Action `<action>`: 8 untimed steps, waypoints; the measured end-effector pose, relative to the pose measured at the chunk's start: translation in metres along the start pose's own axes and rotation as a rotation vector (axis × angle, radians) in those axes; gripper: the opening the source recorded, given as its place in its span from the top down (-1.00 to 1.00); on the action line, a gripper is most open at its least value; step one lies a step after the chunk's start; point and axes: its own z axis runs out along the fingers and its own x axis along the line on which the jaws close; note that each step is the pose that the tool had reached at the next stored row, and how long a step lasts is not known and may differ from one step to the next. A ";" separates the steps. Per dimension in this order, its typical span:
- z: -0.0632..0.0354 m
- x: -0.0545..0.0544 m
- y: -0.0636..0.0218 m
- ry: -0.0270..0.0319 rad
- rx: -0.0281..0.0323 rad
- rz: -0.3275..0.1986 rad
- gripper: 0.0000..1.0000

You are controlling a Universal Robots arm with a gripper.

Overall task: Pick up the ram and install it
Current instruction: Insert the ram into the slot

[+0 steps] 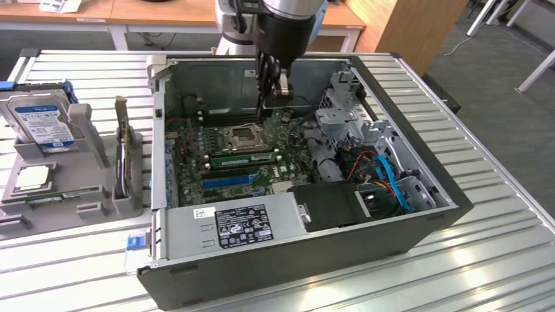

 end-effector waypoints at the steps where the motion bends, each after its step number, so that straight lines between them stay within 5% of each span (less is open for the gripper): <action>1: -0.0022 0.000 0.0001 -0.0001 0.0000 0.000 0.51; 8: -0.0053 0.000 0.0003 -0.0003 0.0005 0.000 0.51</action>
